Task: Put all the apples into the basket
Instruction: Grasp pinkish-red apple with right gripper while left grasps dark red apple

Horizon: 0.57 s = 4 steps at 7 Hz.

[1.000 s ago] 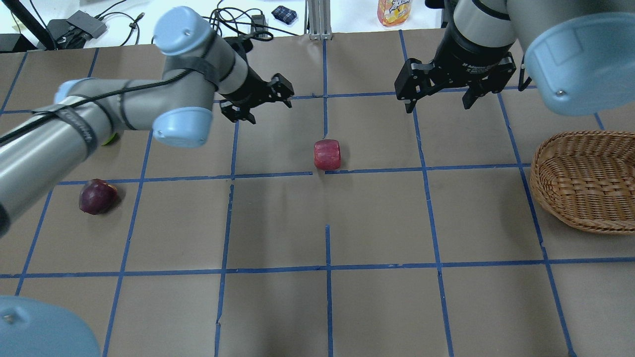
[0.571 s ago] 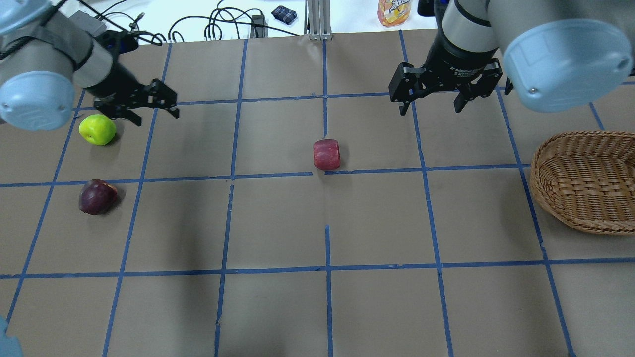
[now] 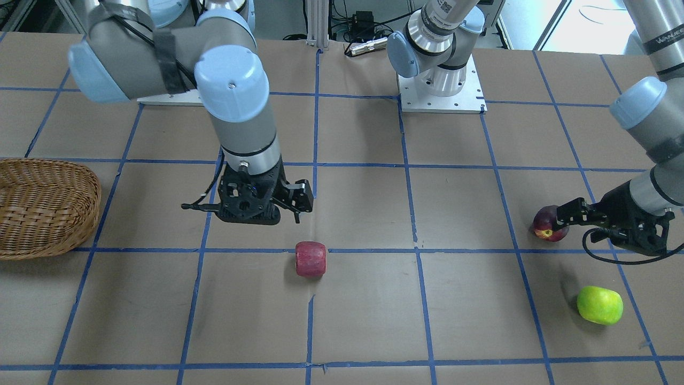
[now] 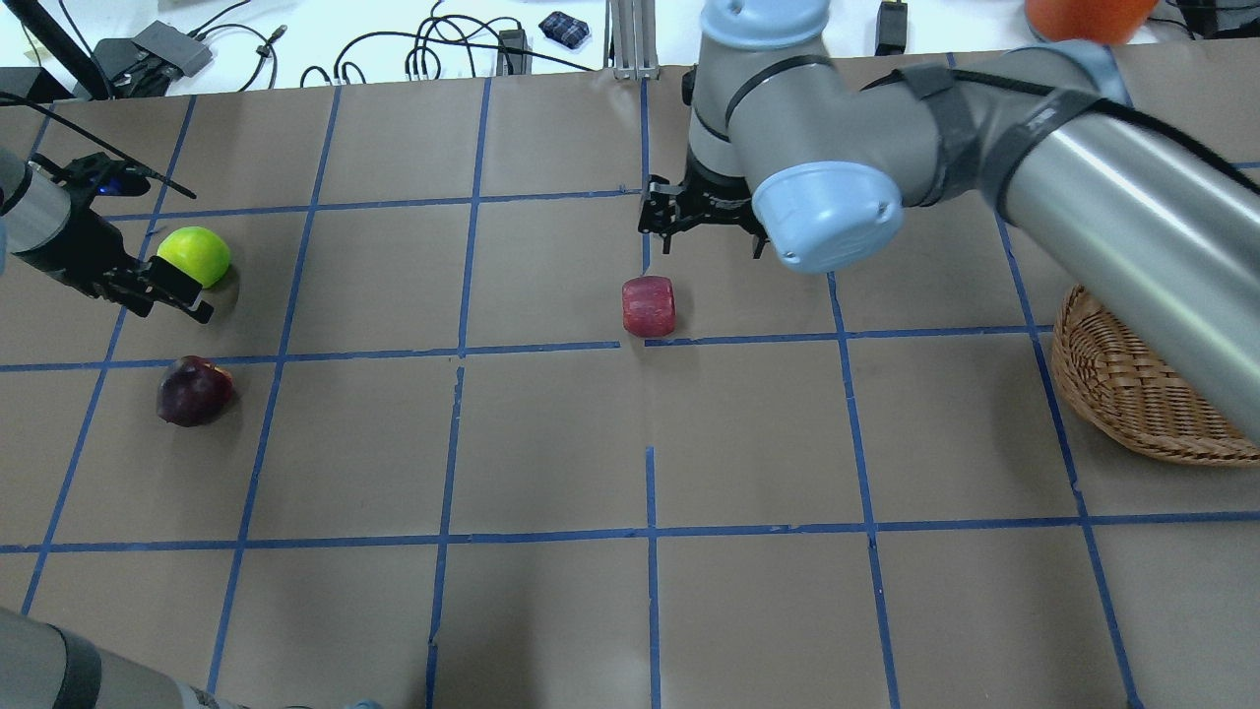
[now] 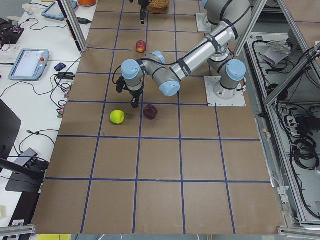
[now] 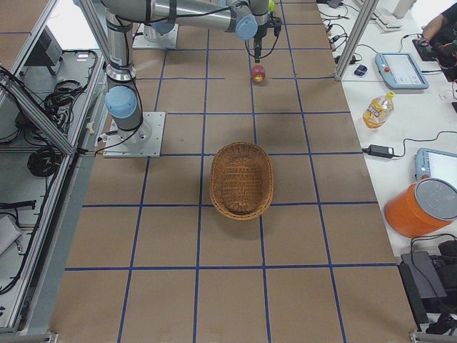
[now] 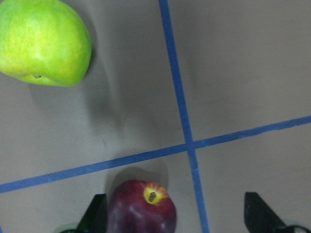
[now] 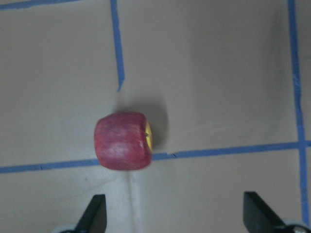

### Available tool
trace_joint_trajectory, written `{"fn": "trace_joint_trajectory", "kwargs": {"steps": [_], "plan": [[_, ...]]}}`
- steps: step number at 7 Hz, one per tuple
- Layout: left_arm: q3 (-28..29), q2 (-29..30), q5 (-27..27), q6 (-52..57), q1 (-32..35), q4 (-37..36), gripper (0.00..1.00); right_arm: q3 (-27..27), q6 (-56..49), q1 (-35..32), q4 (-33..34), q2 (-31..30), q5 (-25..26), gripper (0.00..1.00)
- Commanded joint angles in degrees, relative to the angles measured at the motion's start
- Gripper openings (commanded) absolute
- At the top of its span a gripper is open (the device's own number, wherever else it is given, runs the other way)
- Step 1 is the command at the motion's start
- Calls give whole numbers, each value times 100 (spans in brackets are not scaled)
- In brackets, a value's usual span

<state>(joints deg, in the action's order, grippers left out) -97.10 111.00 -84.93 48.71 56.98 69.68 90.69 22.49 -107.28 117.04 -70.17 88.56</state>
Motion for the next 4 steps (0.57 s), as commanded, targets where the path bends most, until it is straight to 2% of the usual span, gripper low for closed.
{"fn": "trace_joint_trajectory", "kwargs": {"steps": [1, 3, 4], "plan": [[-54, 324, -241, 446, -81, -68, 100, 18, 274, -416, 819, 678, 221, 100], [-98, 378, -313, 412, -90, -77, 100, 27, 178, -548, 1407, 1214, 555, 100], [-168, 361, -557, 403, -99, -8, 100, 27, -67, -557, 1444, 1364, 801, 100]]}}
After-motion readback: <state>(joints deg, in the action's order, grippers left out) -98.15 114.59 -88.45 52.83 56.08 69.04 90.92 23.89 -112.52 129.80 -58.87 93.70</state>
